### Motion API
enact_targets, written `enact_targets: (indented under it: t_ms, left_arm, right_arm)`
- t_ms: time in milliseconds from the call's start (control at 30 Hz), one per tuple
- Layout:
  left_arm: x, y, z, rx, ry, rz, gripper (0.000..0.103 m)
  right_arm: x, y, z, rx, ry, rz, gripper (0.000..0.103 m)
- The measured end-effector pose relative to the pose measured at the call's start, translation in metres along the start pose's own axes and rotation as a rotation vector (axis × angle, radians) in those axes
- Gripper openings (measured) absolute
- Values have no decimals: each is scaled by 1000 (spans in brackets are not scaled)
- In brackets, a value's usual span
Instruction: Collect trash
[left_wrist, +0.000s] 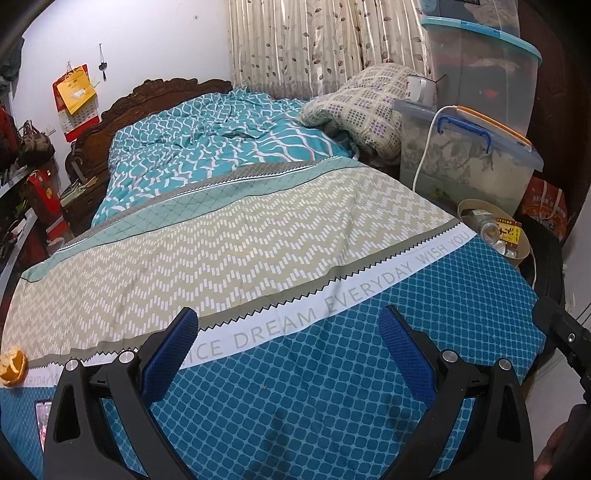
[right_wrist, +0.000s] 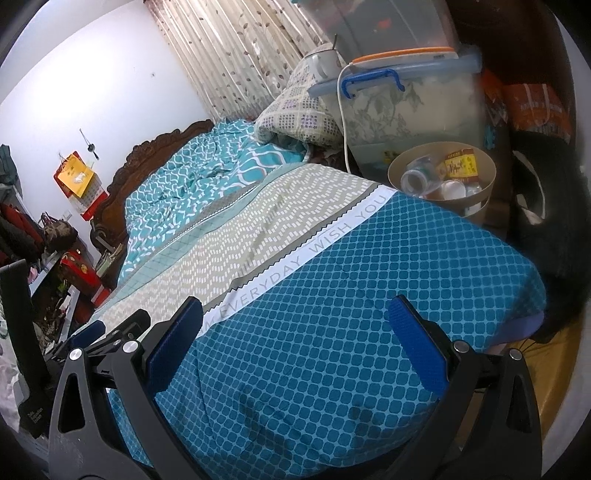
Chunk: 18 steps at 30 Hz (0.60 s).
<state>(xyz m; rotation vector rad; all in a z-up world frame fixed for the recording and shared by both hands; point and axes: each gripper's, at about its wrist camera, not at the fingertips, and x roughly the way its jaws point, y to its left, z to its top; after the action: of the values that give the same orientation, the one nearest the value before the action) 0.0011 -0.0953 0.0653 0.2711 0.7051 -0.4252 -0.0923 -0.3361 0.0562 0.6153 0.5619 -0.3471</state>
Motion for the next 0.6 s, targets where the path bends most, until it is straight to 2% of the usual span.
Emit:
enact_targets:
  t_ms: [300,467,600]
  left_arm:
    - [-1,0,-1,-6,-6,-14,94]
    - [6,-2,-2,-1,41,-23,94]
    - [7,0,-3,-4,47,-28,94]
  right_arm:
    - [1,0,1,-3,3,-3,100]
    - [2,-1,1,-6,4,-2,100]
    - [3,0,1,-13,9,0,100]
